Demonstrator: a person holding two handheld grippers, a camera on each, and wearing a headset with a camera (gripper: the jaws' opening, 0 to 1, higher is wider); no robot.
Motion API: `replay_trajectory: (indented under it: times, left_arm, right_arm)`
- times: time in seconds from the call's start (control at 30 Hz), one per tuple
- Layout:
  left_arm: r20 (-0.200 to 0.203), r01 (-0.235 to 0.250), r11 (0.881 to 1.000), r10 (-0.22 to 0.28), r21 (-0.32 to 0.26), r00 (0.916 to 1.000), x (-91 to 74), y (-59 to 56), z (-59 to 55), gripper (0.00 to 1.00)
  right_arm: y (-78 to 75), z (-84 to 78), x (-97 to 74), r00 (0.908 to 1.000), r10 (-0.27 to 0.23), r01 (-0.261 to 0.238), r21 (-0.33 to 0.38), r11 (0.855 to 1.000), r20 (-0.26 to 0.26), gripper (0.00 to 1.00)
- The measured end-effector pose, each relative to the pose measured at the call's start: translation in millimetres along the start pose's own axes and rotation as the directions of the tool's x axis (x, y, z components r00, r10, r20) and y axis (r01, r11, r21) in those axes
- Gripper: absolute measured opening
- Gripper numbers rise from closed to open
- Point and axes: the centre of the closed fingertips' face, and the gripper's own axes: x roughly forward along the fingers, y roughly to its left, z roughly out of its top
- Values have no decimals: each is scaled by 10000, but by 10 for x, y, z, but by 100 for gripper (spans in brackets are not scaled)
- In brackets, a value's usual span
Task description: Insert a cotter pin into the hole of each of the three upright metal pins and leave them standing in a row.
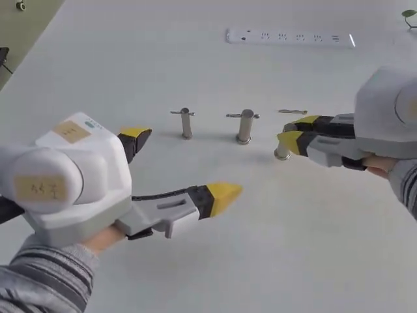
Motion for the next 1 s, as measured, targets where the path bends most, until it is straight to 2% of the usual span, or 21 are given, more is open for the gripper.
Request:
replay_trajectory:
  times: [0.23, 0.43, 0.67, 0.83, 1.0]
  left_arm:
    - [33, 5, 10000, -5, -2, 10000, -10, -5, 9, 91]
    - [26, 12, 10000, -12, -14, 10000, -24, -14, -1, 91]
    - [11, 49, 10000, -49, -36, 10000, -21, -29, -14, 91]
    - [-1, 55, 10000, -55, -27, 10000, -18, -29, -14, 90]
    - [9, 40, 10000, -40, -33, 10000, -20, -28, -11, 90]
  right_arm:
    - [173, -53, 46, 9994, 338, -338, -28, 9994, -15, 8]
    - [244, -93, 69, 9986, 535, -535, -167, 9984, 40, 8]
    - [263, -83, 76, 9981, 591, -584, -377, 9976, 164, 8]
    - [294, -82, 79, 9959, 877, -863, -534, 9948, 241, 8]
    - [289, -86, 82, 9964, 803, -794, -339, 9963, 261, 9]
